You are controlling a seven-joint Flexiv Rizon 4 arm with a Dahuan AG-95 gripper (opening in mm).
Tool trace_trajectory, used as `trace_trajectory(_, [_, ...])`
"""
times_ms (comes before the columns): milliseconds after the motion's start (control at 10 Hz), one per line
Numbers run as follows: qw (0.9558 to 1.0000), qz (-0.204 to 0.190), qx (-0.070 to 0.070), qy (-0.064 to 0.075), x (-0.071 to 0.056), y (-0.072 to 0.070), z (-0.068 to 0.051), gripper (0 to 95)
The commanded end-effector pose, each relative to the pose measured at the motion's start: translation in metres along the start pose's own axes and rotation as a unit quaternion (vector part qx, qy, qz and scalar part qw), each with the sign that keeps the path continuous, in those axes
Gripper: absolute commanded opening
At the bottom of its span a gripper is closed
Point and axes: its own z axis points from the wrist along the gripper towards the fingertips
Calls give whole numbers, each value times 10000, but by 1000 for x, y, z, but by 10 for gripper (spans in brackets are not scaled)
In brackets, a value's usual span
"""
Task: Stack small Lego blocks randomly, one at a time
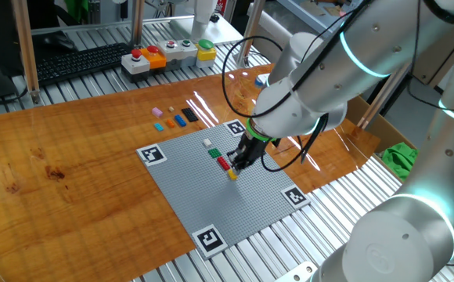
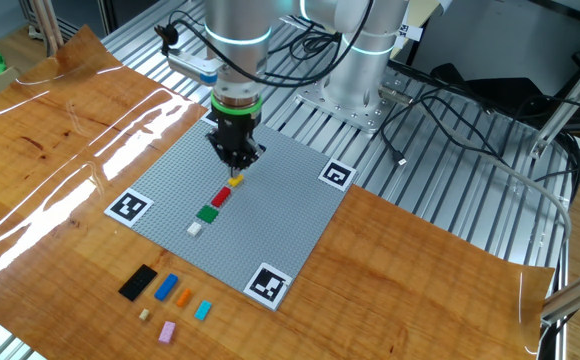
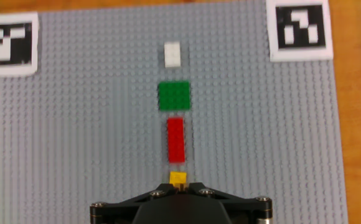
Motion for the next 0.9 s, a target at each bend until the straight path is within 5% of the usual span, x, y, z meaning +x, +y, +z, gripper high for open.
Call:
trace_trajectory(100, [9999, 28, 73, 99, -3, 1, 0, 0])
trace_trajectory(900, [9999, 7, 53, 110, -3, 2, 2, 0])
